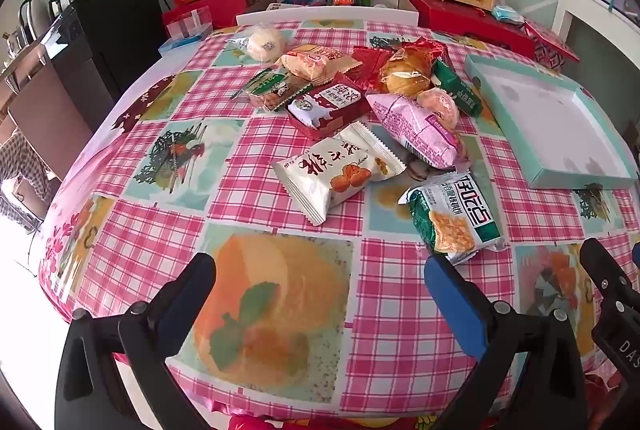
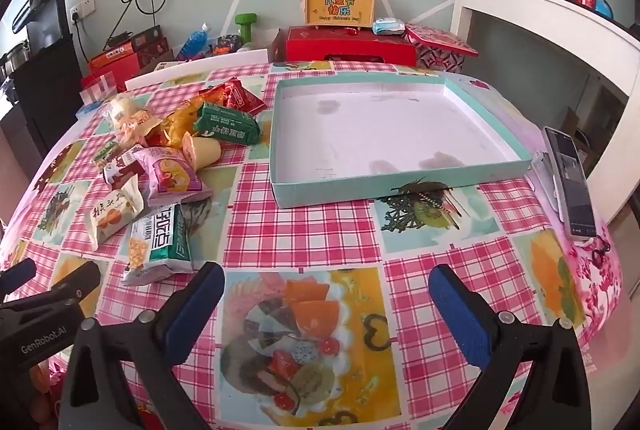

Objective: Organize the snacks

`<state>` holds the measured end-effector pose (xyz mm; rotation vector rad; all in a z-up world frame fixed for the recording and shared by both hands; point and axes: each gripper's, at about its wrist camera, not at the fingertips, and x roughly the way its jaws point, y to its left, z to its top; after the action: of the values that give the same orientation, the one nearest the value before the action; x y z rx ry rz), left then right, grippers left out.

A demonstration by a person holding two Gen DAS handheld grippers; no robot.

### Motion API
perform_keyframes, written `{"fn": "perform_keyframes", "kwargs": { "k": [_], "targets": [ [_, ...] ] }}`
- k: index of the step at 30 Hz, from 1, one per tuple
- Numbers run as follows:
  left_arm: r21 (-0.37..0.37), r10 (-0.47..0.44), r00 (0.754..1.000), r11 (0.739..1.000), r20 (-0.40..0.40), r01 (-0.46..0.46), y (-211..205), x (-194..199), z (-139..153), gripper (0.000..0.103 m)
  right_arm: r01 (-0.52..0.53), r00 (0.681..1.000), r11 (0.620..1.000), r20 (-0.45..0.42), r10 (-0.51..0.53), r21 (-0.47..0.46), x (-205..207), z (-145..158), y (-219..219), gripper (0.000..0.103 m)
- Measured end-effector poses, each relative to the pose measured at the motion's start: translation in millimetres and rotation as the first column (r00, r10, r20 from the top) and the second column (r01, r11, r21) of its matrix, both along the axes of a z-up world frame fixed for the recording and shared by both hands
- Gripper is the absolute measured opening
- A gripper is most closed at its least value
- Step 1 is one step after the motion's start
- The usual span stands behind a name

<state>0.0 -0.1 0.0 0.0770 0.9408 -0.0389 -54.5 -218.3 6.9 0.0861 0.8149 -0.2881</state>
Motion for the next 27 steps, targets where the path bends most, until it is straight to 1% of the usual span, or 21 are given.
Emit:
{"fn": "perform_keyframes", "kwargs": {
  "k": [16, 17, 27],
  "targets": [
    [-0.017, -0.002, 1.000, 1.000, -0.008, 0.002, 0.5, 0.8, -2.3, 0.103, 0.002, 1.000, 1.000, -0.016, -0.002, -0.018, 2.6, -2.6, 1.7, 0.103],
    [-0.008, -0.002, 1.000, 1.000, -0.003, 0.002, 0.4, 0.8, -2.3, 0.103, 0.001, 1.000, 1.000, -0.016, -0.002, -0.018, 2.4, -2.5, 1.8, 0.103],
    [-0.016, -0.003, 1.000, 1.000, -0.012, 0.003, 0.7, 1.0, -2.6, 0.103, -0.002, 1.000, 1.000, -0.006, 0.001, -0.029, 1.4, 0.4, 4.1, 0.103]
  ]
}}
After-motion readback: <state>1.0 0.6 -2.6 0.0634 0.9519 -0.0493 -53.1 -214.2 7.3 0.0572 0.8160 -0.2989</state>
